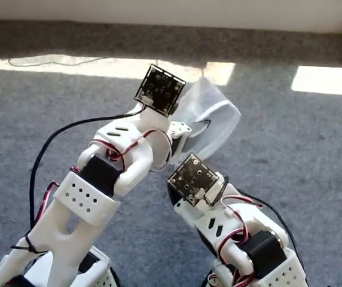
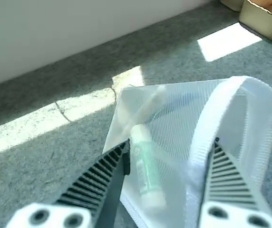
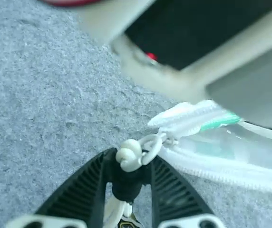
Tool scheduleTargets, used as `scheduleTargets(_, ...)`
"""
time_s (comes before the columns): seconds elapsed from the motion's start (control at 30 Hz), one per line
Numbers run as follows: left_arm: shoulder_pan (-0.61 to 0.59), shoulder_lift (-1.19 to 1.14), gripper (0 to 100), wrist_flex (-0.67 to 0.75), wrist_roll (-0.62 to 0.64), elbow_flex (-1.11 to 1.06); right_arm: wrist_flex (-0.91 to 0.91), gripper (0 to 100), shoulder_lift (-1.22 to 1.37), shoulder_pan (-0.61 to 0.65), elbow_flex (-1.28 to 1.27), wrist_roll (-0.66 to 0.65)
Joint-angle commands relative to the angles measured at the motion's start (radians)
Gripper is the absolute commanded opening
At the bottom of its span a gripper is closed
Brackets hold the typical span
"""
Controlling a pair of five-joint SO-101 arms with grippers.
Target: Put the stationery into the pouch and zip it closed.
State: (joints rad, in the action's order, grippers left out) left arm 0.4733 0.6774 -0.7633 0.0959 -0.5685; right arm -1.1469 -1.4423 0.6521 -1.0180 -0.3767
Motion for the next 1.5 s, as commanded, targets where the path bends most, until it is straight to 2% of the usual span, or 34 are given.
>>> scheduleTargets(0.0,0.010,0.021,25,0.023,-0.002,0.010,-0.004,0.5,-0.019,-0.012,0.065,-0.012)
scheduleTargets(0.2,-0.053,0.056,30,0.020,0.028,0.007,-0.004,0.5,-0.019,-0.013,0.067,-0.011)
scheduleTargets(0.43,-0.114,0.209,31,-0.095,0.049,0.013,0.004,0.5,-0.019,-0.105,0.070,-0.011)
scheduleTargets(0.6,-0.162,0.246,31,-0.152,0.046,0.015,0.004,0.5,-0.019,-0.111,0.082,-0.009)
scheduleTargets(0.63,-0.170,0.246,31,-0.164,0.031,0.018,-0.002,0.5,-0.019,-0.113,0.099,-0.008)
scheduleTargets(0.77,-0.165,0.246,31,-0.227,-0.160,0.004,-0.022,0.5,-0.019,-0.182,0.154,-0.006)
scheduleTargets(0.97,-0.163,0.246,31,-0.308,-0.279,-0.001,-0.024,0.5,-0.019,-0.294,0.188,-0.006)
scheduleTargets(1.2,-0.058,0.254,31,-0.405,-0.405,-0.002,-0.019,0.5,-0.019,-0.305,0.188,-0.006)
scheduleTargets(1.33,0.002,0.252,31,-0.391,-0.439,-0.068,-0.024,0.5,-0.019,-0.305,0.188,-0.005)
scheduleTargets(1.47,0.025,0.252,31,-0.239,-0.443,-0.168,-0.024,0.5,-0.019,-0.305,0.188,-0.005)
